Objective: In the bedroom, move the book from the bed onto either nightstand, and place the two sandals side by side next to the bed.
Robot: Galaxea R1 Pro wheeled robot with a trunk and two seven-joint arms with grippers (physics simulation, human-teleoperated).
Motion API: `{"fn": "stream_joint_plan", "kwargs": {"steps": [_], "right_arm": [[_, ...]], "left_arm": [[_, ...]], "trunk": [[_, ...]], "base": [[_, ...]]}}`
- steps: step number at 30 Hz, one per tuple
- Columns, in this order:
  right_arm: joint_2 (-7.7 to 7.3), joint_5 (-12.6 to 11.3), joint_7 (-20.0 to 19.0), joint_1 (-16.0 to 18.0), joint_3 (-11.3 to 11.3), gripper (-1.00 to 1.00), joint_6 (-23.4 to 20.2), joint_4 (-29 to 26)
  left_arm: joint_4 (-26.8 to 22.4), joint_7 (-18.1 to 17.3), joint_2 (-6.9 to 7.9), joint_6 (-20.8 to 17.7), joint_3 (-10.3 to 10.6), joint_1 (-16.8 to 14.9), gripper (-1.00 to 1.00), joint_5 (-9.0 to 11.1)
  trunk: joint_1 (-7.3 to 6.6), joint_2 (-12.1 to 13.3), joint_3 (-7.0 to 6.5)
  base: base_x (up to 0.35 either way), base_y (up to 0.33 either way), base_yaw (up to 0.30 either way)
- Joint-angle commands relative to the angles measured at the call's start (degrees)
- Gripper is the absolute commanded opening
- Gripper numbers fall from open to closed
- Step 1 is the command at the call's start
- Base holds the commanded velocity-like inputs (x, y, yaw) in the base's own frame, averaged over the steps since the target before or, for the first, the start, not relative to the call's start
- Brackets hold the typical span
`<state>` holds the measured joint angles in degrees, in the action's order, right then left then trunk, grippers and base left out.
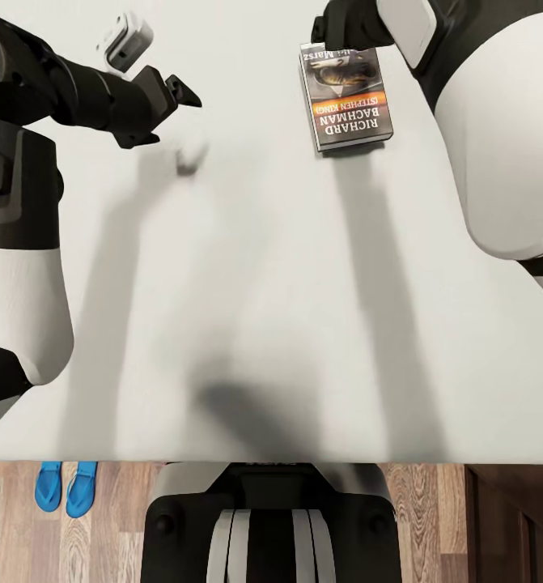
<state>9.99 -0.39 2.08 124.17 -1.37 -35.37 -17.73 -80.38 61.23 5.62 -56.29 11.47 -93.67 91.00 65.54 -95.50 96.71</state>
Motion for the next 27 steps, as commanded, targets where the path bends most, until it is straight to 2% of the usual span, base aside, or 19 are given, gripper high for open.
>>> {"fn": "stream_joint_plan", "kwargs": {"steps": [1, 4, 6, 10, 15, 22, 23, 27], "right_arm": [[0.01, -0.1, 0.2, -0.3, -0.1, 1.00, -0.3, -0.4], [0.01, -0.1, 0.2, -1.3, -0.1, 1.00, -0.3, -1.4], [0.01, 0.4, -0.5, -1.4, -1.0, 1.00, 0.4, -1.4], [0.01, 0.9, -1.7, -0.1, -2.3, 1.00, 1.6, -0.2], [0.01, 1.1, -3.3, 1.5, -3.9, 1.00, 3.2, 1.4], [0.01, 1.2, -5.6, 3.8, -6.1, 1.00, 4.5, 3.7], [0.01, 1.2, -6.5, 8.6, -7.2, 1.00, 4.5, 8.1], [0.01, 1.3, -6.5, 8.7, -7.3, 1.00, 4.6, 8.3]], "left_arm": [[0.0, 0.8, 0.04, -0.1, 0.1, 0.0, 1.00, 0.5], [0.0, 0.8, 0.04, -0.1, 0.1, 0.0, 1.00, 0.5], [0.6, 0.1, -0.10, -0.7, -0.6, -0.7, 1.00, -0.2], [1.9, -1.2, 0.74, -2.0, -1.9, -2.0, 1.00, -1.6], [3.5, -2.8, 1.08, -3.7, -3.4, -3.6, 1.00, -3.3], [5.8, -5.0, 1.34, -3.7, -3.8, -5.4, 1.00, -5.6], [8.9, -8.9, 1.37, -3.7, -3.8, -5.4, 1.00, -6.6], [9.0, -9.0, 1.51, -3.7, -4.5, -5.5, 1.00, -5.7]], "trunk": [[0.00, 0.0, 0.02], [0.00, 0.0, 0.02], [0.00, 0.0, 0.02], [0.00, 0.0, 0.02], [0.00, 0.0, 0.02], [0.00, 0.0, 0.02], [0.00, 0.0, 0.02], [0.00, 0.0, 0.02]], "base": [[0.000, 0.000, 0.000], [0.000, 0.000, 0.000], [0.000, 0.000, 0.000], [0.000, 0.000, 0.000], [0.000, 0.000, 0.000], [0.000, 0.000, 0.000], [0.000, 0.000, 0.000], [0.000, 0.000, 0.000]]}}
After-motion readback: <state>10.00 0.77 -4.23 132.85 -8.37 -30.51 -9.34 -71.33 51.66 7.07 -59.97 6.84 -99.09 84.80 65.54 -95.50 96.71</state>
